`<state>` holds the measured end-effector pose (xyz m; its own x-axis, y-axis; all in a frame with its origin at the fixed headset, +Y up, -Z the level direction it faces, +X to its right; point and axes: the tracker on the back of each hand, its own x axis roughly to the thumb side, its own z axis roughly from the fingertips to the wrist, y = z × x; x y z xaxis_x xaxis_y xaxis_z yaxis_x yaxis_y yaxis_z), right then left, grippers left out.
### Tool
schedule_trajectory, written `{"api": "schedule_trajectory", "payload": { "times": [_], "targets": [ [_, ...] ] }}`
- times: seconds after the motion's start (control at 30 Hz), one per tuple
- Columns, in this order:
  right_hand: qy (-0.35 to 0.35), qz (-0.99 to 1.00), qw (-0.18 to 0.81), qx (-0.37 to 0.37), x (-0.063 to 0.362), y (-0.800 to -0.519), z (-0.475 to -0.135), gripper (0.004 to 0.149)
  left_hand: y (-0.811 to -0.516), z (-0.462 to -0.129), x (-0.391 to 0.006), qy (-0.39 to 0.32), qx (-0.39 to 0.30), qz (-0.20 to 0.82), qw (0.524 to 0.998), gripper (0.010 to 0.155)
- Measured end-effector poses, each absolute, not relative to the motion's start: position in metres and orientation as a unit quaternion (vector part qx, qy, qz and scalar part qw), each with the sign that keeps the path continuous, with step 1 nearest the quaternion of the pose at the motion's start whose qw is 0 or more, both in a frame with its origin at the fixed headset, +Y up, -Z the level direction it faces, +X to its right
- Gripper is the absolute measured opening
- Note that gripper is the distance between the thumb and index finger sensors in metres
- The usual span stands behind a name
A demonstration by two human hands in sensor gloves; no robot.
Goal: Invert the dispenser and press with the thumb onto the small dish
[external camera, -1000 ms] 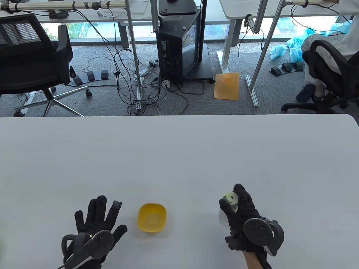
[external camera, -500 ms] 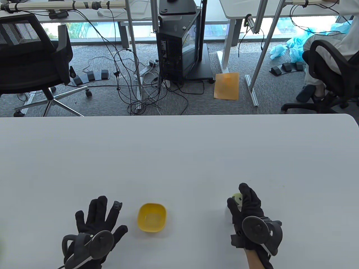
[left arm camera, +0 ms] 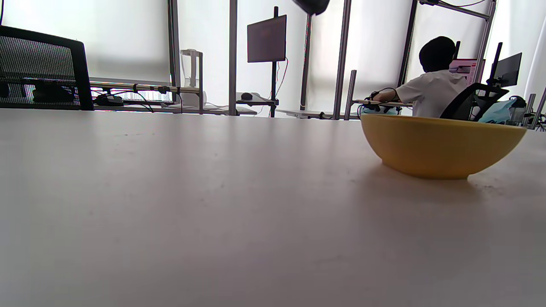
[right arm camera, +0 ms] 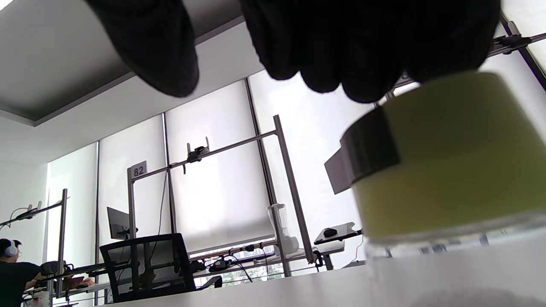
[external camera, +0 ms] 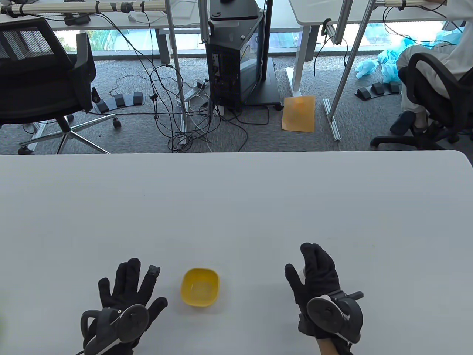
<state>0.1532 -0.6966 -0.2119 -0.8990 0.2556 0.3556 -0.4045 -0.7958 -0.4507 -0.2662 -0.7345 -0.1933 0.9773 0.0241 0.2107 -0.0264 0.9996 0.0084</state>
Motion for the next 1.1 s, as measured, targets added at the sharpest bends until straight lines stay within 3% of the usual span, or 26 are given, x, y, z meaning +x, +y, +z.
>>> {"api": "schedule_trajectory", "payload": {
  "times": [0.43, 0.73, 1.1],
  "targets": [
    [-0.142, 0.953, 0.098, 0.248, 0.099, -0.699, -0.199, 0.086, -0.734, -0.193, -0.268, -0.106, 0.008, 0.016, 0.994, 0.078],
    [-0.056, 0.955, 0.067, 0.283, 0.085, -0.710, -0.198, 0.093, -0.735, -0.192, -0.267, -0.109, 0.016, 0.016, 0.994, 0.078],
    [-0.052, 0.953, 0.077, 0.290, 0.086, -0.711, -0.197, 0.090, -0.736, -0.193, -0.268, -0.104, 0.010, 0.014, 0.994, 0.078]
  ]
}}
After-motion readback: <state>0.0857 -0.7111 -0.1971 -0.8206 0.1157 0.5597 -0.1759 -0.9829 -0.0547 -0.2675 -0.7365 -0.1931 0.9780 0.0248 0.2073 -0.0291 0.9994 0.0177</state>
